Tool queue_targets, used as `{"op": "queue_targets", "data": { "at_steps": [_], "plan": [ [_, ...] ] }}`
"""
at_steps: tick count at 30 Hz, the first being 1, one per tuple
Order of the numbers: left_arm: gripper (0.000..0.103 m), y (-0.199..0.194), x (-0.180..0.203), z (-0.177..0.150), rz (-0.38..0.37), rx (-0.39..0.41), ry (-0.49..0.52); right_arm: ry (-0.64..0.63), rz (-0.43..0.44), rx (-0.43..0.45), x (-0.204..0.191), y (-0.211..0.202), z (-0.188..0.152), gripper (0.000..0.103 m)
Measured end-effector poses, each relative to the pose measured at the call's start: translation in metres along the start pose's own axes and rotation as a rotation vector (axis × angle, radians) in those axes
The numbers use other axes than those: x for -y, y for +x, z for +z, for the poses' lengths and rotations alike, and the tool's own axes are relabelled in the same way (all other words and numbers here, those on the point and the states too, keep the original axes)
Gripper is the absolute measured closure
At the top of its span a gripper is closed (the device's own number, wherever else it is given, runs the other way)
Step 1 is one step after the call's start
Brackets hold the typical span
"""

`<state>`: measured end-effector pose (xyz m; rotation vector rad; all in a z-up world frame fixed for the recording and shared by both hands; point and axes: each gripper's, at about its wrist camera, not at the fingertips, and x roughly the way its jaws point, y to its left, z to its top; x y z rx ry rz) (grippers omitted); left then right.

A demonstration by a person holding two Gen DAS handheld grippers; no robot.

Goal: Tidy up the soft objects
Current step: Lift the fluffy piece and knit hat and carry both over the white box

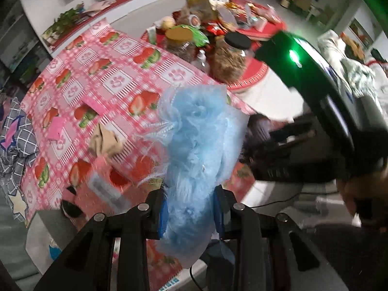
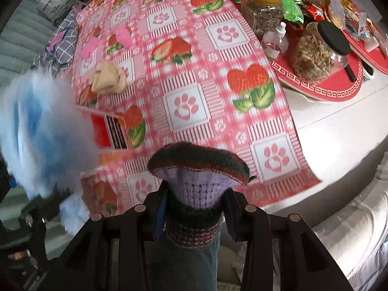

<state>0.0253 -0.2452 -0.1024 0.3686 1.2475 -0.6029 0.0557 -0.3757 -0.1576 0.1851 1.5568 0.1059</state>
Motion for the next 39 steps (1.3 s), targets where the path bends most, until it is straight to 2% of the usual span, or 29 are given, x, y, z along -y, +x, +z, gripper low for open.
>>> {"op": "queue_targets", "data": {
  "at_steps": [8, 19, 39],
  "plan": [
    [0.07, -0.005, 0.004, -0.051, -0.013, -0.048, -0.024, -0.056, 0.009, -0.014, -0.027, 0.005, -0.026, 0.062],
    [0.07, -0.024, -0.024, -0.095, 0.017, -0.027, -0.125, -0.189, 0.034, -0.037, -0.076, 0.011, -0.051, 0.062],
    [0.07, -0.067, -0.103, -0.167, 0.12, 0.067, -0.488, -0.523, 0.033, -0.069, -0.175, 0.011, -0.071, 0.062]
  ]
}}
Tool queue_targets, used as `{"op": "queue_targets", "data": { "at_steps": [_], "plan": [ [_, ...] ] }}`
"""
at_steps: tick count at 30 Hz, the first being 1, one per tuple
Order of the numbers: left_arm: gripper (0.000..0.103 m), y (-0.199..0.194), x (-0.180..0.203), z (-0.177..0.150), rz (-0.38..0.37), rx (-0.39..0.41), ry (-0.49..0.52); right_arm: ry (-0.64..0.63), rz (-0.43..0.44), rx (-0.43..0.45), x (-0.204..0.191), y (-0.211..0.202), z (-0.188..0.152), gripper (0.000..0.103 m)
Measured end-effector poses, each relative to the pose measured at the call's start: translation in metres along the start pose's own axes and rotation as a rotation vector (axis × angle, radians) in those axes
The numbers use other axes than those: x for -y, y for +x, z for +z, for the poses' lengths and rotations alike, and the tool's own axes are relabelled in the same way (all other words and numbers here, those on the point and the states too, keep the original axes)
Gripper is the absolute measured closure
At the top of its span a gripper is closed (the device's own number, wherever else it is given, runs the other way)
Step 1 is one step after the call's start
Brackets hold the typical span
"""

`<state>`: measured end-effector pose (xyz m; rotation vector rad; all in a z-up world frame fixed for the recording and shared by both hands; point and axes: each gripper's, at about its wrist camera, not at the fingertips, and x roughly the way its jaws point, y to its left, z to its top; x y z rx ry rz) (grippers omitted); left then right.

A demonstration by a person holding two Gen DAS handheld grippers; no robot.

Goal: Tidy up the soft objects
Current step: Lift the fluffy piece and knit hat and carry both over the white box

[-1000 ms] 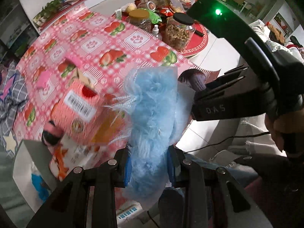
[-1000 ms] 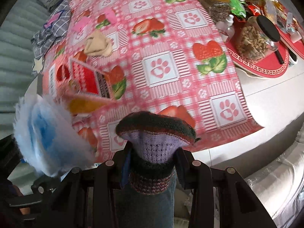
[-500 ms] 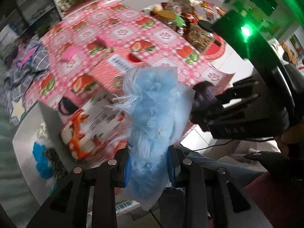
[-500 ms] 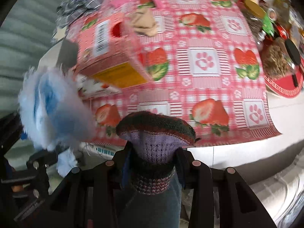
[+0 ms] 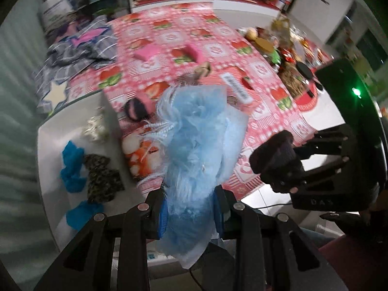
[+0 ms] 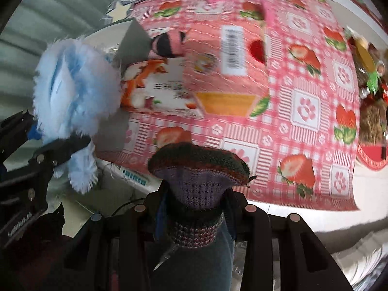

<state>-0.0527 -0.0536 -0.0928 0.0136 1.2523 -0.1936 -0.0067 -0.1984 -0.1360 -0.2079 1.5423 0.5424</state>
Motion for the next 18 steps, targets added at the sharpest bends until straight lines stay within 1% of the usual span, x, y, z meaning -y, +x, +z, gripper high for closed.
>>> {"op": "queue_targets", "data": {
  "at_steps": [8, 18],
  "plan": [
    [0.07, -0.009, -0.038, -0.011, 0.022, 0.023, -0.144, -0.112, -0.015, -0.02, -0.031, -0.001, 0.021, 0.062],
    [0.07, -0.018, -0.068, -0.025, 0.056, 0.048, -0.267, -0.238, -0.015, -0.036, -0.065, 0.002, 0.045, 0.062]
  ]
}}
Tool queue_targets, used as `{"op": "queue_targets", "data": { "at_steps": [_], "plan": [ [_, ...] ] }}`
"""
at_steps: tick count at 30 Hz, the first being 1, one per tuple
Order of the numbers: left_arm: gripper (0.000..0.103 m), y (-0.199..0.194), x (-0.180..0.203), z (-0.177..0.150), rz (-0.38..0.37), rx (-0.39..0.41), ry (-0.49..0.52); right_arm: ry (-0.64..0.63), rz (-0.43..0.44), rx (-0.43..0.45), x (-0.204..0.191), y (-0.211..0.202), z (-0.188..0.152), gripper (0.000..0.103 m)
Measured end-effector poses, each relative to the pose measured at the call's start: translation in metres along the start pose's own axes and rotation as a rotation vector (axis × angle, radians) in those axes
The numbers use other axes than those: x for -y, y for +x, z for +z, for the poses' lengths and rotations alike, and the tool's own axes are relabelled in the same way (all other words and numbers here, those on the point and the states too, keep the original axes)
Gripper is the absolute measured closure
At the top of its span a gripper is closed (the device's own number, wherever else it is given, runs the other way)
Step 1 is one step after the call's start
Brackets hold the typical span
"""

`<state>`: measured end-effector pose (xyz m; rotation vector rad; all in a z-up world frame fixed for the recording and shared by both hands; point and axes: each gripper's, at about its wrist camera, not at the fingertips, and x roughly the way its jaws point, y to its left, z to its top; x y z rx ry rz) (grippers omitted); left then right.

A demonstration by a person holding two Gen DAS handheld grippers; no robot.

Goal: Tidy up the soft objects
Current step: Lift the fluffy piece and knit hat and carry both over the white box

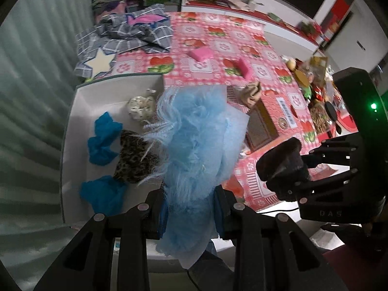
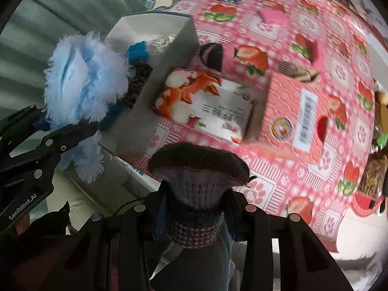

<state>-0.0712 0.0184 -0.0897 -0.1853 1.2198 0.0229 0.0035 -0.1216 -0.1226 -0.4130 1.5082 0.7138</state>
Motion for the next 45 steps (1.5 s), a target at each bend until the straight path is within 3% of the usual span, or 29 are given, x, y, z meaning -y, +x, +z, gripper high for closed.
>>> {"op": "queue_targets", "data": {
  "at_steps": [13, 30, 45],
  "plan": [
    [0.07, -0.003, -0.031, -0.005, 0.043, 0.007, -0.132, -0.087, 0.018, -0.007, -0.02, 0.001, 0.03, 0.062],
    [0.069, 0.01, -0.076, -0.01, 0.106, -0.051, -0.308, -0.141, 0.054, -0.024, -0.04, 0.013, 0.064, 0.062],
    [0.068, 0.027, -0.107, -0.003, 0.161, -0.097, -0.374, -0.204, 0.089, -0.013, -0.078, 0.017, 0.115, 0.062]
  ]
}}
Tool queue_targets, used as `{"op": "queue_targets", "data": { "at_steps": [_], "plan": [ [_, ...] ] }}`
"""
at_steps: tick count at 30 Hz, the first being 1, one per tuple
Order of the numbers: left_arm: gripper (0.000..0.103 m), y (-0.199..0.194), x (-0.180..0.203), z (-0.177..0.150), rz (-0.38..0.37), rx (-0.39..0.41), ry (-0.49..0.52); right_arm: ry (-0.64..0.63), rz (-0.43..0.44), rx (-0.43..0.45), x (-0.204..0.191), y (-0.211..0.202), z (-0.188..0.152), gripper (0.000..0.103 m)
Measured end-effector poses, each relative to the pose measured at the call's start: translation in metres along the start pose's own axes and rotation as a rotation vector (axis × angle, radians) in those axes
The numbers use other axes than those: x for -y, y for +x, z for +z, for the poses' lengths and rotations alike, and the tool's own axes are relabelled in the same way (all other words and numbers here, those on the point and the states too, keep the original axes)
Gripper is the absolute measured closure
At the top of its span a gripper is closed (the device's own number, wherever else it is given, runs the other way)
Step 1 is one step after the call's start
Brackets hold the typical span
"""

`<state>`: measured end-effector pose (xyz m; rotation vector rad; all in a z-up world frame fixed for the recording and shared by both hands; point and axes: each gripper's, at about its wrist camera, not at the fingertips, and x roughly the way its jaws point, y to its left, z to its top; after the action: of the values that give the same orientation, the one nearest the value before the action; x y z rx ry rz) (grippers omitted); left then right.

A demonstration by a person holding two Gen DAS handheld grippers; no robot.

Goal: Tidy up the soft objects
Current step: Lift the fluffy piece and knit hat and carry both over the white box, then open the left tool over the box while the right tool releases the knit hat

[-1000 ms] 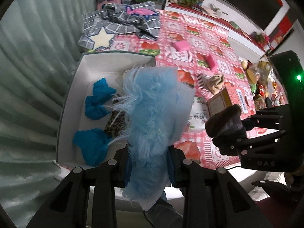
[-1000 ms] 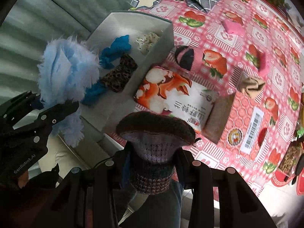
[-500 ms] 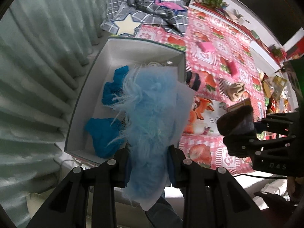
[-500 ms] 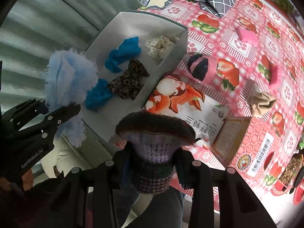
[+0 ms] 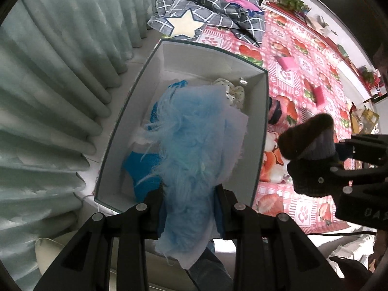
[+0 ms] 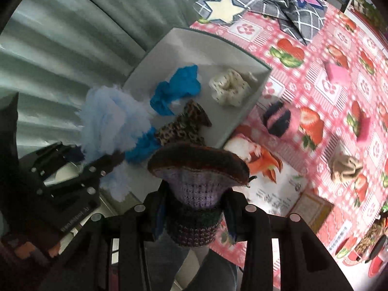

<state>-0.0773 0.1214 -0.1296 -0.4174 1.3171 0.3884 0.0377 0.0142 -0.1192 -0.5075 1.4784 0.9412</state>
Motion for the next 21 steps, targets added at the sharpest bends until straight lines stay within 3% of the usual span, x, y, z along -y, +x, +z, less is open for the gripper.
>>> {"op": "queue_targets", "data": {
  "at_steps": [10, 16, 21],
  "plan": [
    [0.066, 0.006, -0.005, 0.004, 0.01, -0.011, -0.01, -0.006, 0.008, -0.003, -0.01, 0.005, 0.024, 0.062],
    [0.036, 0.0, -0.007, 0.006, -0.001, 0.015, -0.022, -0.013, 0.02, 0.015, -0.017, 0.003, 0.035, 0.061],
    [0.026, -0.001, -0.006, 0.01, -0.003, 0.02, -0.019, -0.009, 0.027, 0.024, -0.019, 0.001, 0.04, 0.06]
  ]
}}
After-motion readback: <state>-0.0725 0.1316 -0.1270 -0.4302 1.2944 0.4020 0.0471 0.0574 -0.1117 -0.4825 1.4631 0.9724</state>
